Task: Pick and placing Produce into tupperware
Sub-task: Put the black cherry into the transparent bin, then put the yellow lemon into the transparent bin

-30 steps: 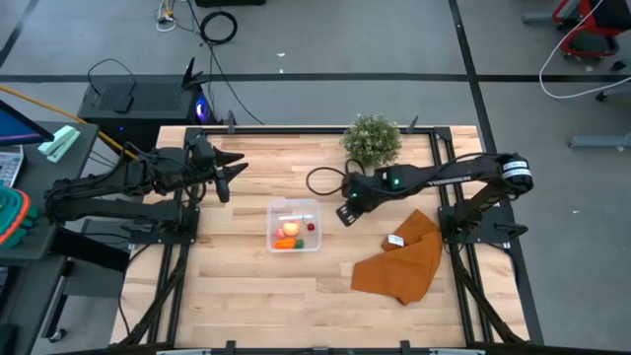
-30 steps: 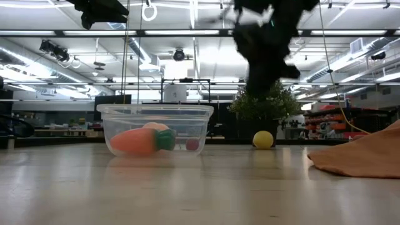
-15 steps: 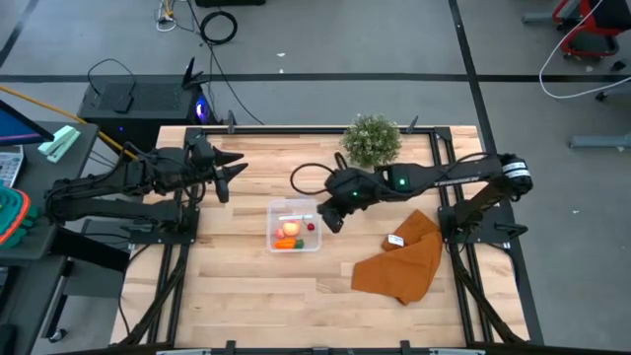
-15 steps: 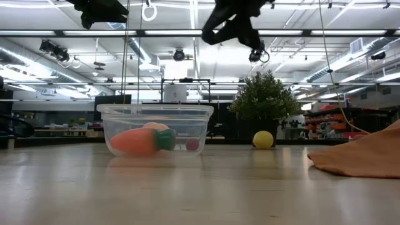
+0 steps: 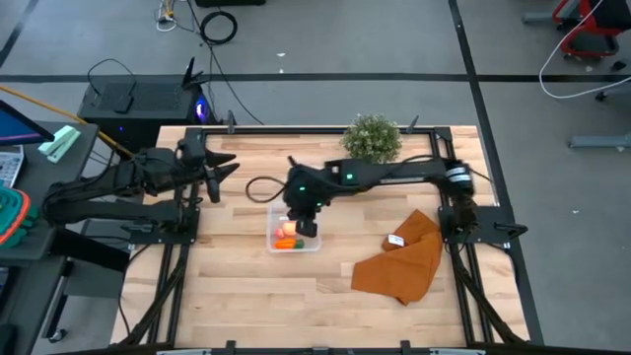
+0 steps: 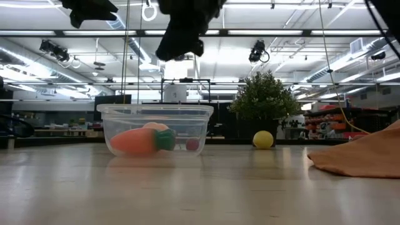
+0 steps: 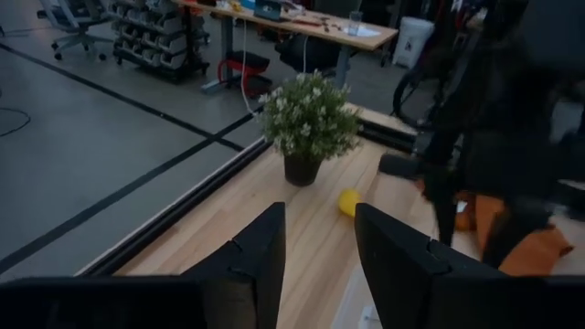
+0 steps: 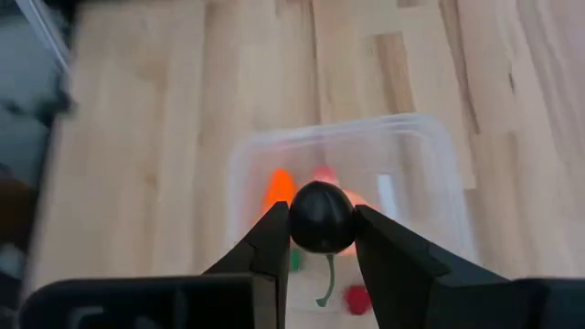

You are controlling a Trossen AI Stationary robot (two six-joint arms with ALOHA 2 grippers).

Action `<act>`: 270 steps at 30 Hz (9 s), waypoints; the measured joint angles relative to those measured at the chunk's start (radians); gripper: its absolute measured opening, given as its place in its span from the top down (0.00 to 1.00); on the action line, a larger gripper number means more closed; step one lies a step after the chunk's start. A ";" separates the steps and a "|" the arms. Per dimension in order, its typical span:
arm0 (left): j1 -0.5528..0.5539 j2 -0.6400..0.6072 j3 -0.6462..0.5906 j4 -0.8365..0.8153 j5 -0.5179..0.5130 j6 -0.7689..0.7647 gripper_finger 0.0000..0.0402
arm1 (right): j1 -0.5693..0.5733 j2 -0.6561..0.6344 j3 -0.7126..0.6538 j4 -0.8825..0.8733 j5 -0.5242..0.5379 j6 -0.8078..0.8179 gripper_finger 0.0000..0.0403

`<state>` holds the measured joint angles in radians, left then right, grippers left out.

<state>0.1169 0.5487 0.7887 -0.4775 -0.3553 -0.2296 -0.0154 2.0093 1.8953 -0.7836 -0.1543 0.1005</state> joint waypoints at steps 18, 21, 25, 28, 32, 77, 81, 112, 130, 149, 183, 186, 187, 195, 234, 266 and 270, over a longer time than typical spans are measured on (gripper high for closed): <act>0.000 -0.107 0.000 -0.132 0.000 -0.027 0.66 | -0.024 0.274 0.151 -0.168 0.049 -0.174 0.81; 0.000 -0.106 0.000 -0.147 0.000 -0.029 0.66 | -0.024 0.289 0.151 -0.186 0.070 -0.175 0.81; 0.000 -0.106 0.000 -0.155 0.000 -0.029 0.66 | -0.027 0.288 0.150 -0.206 0.131 -0.176 0.81; 0.000 -0.106 0.000 -0.167 0.000 -0.025 0.66 | -0.036 0.288 0.150 -0.224 0.135 -0.176 0.81; 0.000 -0.106 0.000 -0.177 0.000 -0.024 0.66 | -0.048 0.288 0.146 -0.222 0.137 -0.176 0.81; 0.000 -0.106 -0.001 -0.181 0.000 -0.018 0.66 | -0.018 0.339 0.143 -0.209 0.083 -0.173 0.81; 0.000 -0.106 -0.001 -0.181 0.000 -0.018 0.65 | -0.018 0.347 0.142 -0.214 0.078 -0.172 0.81; 0.000 -0.106 -0.001 -0.181 0.000 -0.019 0.64 | -0.024 0.347 0.143 -0.187 0.098 -0.139 0.58; 0.000 -0.106 -0.001 -0.181 0.000 -0.010 0.65 | -0.037 0.146 0.143 -0.419 0.165 -0.116 0.59; 0.000 -0.106 -0.001 -0.178 -0.005 0.013 0.65 | 0.045 -0.576 -0.705 -0.324 0.210 0.364 0.59; 0.000 -0.104 -0.001 -0.193 -0.019 -0.039 0.66 | -0.185 -0.264 -0.521 -0.266 0.240 -0.843 0.28; 0.000 -0.104 -0.001 -0.208 -0.019 -0.038 0.66 | -0.185 -0.235 -0.521 -0.243 0.236 -0.869 0.25; 0.000 -0.104 -0.001 -0.211 -0.019 -0.037 0.66 | -0.185 -0.225 -0.521 -0.236 0.237 -0.870 0.24; 0.000 -0.104 -0.001 -0.216 -0.019 -0.038 0.67 | -0.185 -0.143 -0.521 -0.232 0.294 -0.897 0.25; 0.000 -0.104 -0.001 -0.215 -0.018 -0.054 0.64 | -0.245 -0.105 -0.577 -0.140 0.325 -0.890 0.21; 0.000 -0.104 -0.001 -0.216 -0.018 -0.072 0.67 | -0.229 -0.046 -0.576 -0.136 0.346 -0.924 0.61; 0.000 -0.104 -0.001 -0.216 -0.018 -0.065 0.66 | -0.213 -0.052 -0.565 -0.155 0.359 -0.918 0.58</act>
<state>0.1166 0.4450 0.7879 -0.6932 -0.3733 -0.2942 -0.2286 1.9570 1.3300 -0.9389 0.2050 -0.8177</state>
